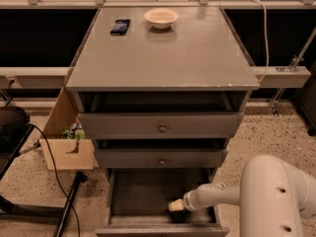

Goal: Place pepsi can into bottom drawer

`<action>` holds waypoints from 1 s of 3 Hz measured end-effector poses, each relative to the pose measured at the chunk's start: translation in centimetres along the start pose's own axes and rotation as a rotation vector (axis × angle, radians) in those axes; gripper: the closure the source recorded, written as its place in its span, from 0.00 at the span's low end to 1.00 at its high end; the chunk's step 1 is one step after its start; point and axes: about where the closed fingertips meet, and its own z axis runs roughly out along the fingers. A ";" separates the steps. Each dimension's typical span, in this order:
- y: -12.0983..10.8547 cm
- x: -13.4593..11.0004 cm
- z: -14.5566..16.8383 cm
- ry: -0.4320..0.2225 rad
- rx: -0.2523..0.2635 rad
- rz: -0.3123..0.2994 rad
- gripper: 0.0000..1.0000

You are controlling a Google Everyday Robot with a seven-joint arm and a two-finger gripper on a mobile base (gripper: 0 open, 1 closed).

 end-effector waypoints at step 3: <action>-0.6 -1.2 2.2 0.007 0.026 -0.029 1.00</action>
Offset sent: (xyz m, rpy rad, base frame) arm 0.0238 0.0070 -0.0195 -0.0306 -0.0198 0.0265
